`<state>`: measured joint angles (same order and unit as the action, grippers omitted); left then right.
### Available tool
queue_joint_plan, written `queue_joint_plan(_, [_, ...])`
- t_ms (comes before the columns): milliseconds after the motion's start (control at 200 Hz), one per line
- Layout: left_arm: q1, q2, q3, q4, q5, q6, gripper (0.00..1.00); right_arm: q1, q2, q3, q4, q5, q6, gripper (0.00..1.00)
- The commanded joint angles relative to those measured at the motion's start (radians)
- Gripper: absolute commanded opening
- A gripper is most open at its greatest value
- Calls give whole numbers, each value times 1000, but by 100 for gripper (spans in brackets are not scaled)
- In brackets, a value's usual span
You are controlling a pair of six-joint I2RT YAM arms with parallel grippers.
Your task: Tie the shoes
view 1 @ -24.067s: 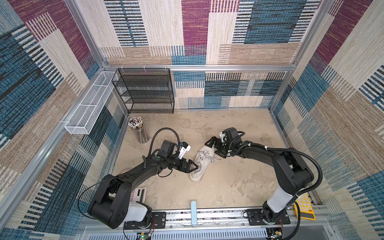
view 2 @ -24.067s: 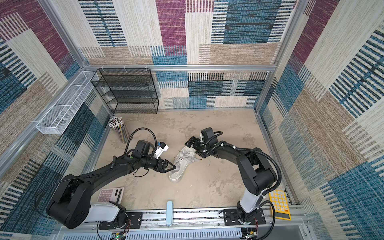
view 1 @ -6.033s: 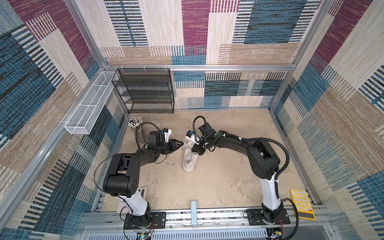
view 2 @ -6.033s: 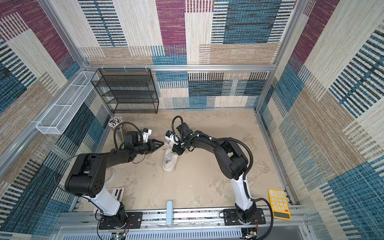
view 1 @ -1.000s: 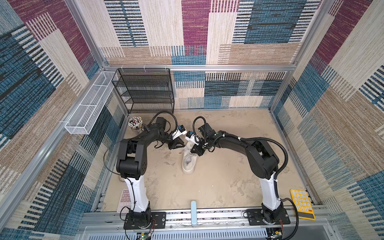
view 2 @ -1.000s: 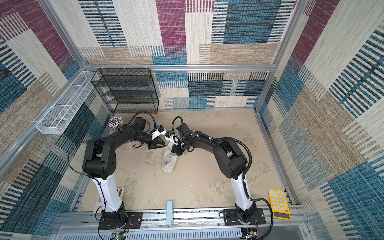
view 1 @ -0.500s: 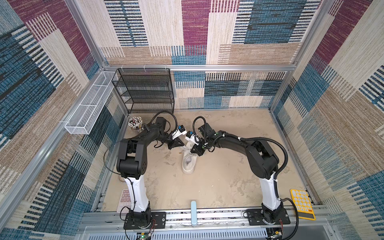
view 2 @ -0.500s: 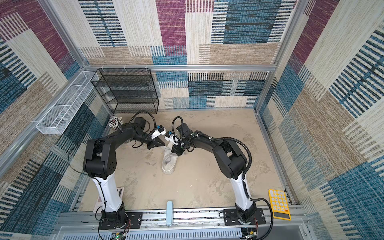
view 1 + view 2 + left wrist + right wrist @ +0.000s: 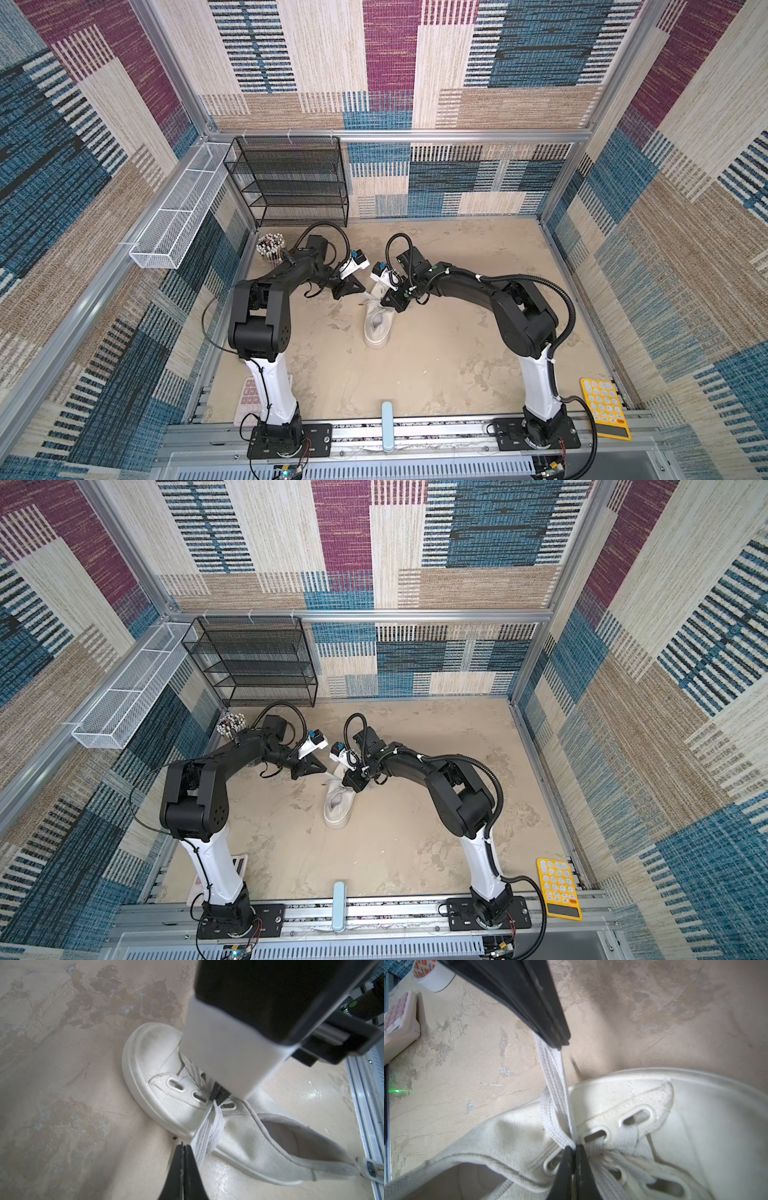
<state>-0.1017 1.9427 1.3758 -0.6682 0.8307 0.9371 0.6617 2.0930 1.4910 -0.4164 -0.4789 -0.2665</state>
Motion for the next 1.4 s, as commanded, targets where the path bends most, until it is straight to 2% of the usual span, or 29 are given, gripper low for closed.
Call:
queue_joint_plan(0, [21,-31,-33,110,40,-80,0,3,9,-9,-104,24,0,6])
queue_joint_plan(190, [32,-66,-95,214,63,-163,0,3,-2,-13,-99,30,3,6])
queue_joint_plan(441, [65,-104,-184,433,135,-347,0,2,-20,-19,-87,40,6,5])
queue_joint_plan(701, [73,-107,-195,466,153,-399,0,3,-23,-37,-77,46,15,5])
queue_joint_plan(831, [94,-112,-250,617,172,-521,0,3,-30,-40,-76,56,15,5])
queue_joint_plan(1307, [97,-111,-252,629,151,-548,0,3,-23,-44,-85,70,22,4])
queue_joint_plan(1397, [93,-113,-241,581,176,-510,0,2,-37,-36,-72,50,33,11])
